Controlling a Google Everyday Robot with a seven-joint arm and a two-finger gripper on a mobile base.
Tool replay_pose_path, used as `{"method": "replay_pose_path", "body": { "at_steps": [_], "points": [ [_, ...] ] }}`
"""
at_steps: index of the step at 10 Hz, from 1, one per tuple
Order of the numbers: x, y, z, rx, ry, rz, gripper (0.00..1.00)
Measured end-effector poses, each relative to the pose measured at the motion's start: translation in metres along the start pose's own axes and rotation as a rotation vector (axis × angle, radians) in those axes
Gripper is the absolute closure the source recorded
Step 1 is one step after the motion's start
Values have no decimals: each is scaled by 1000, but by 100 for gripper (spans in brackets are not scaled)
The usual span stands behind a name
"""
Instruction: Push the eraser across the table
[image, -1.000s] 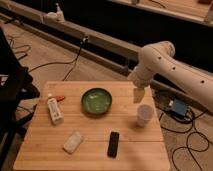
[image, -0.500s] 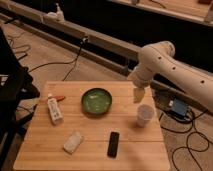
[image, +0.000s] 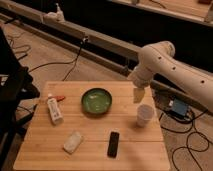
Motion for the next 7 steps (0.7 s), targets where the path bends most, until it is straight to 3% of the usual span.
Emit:
{"method": "replay_pose_path", "body": {
  "at_steps": [3,5,7],
  "points": [
    [0,0,0,0,0,0,20],
    [0,0,0,0,0,0,34],
    [0,0,0,0,0,0,54]
  ]
}}
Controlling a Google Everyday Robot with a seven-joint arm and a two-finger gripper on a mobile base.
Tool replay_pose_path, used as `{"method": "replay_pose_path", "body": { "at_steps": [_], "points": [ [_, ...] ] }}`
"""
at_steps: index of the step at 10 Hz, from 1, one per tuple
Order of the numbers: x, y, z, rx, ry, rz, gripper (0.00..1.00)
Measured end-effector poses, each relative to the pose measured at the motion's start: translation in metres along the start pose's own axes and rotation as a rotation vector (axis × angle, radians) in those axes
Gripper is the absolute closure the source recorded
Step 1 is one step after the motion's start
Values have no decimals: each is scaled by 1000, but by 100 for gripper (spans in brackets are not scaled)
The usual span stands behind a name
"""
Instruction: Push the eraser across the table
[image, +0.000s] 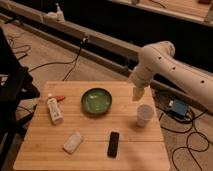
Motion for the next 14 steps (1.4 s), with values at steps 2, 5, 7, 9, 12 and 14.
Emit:
{"method": "replay_pose_path", "body": {
  "at_steps": [2,5,7,9,12,14],
  "points": [
    [0,0,0,0,0,0,74],
    [3,5,3,-10,8,-3,99],
    [8,33,24,-68,14,0,100],
    [5,68,48,-142,9,-3,100],
    [-14,121,70,-265,1,-77,100],
    [-15,124,70,-272,1,-86,100]
  ]
}}
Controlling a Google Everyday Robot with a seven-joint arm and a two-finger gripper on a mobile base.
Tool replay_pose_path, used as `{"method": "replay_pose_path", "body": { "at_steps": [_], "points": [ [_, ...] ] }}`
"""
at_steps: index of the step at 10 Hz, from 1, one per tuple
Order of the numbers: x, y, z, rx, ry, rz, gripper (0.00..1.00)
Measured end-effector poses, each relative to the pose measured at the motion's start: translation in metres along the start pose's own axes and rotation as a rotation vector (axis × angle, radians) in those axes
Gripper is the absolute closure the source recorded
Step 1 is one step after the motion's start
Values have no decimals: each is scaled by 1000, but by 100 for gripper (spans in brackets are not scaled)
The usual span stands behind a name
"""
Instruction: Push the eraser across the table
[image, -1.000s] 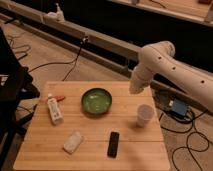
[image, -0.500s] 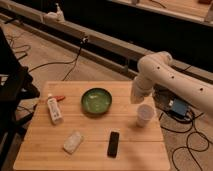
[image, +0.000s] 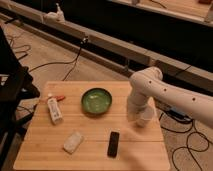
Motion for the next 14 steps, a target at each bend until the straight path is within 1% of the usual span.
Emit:
{"method": "replay_pose_path", "body": {
  "at_steps": [4,5,6,8,9,11,13,14],
  "points": [
    [0,0,2,-4,0,-2,100],
    [-4,6,11,-22,-1,-12,100],
    [-11,11,20,-44,1,-23,100],
    [-25,27,47,-100,26,-66,100],
    [-33,34,63,-129,26,-83,100],
    [-42,49,90,-184,12,-89,100],
    [-46,68,121,-256,-6,-80,100],
    [-46,72,129,-275,-12,-75,100]
  ]
}}
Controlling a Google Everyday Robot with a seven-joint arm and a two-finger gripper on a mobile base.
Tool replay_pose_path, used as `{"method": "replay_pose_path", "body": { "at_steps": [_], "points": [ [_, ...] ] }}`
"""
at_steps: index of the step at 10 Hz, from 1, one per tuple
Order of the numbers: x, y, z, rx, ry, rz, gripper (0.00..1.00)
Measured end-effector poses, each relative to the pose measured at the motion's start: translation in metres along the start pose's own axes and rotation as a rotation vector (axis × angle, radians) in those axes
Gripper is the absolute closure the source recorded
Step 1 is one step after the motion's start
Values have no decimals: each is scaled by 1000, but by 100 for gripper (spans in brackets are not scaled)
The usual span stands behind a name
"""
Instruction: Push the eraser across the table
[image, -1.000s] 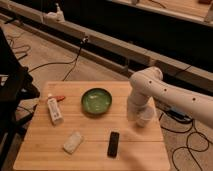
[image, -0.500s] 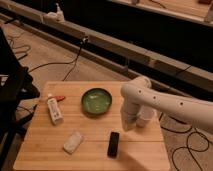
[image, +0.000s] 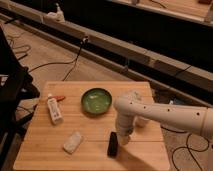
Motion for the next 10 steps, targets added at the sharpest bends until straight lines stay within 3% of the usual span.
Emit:
{"method": "replay_pose_path", "body": {
  "at_steps": [2,4,7,10],
  "points": [
    [-1,1,18,-37,-16,8,100],
    [-6,-8,24,-43,-20,-1,100],
    [-13,-25,19,-18,-20,-23,100],
    [-40,-56,2,32,-18,-92,100]
  ]
}}
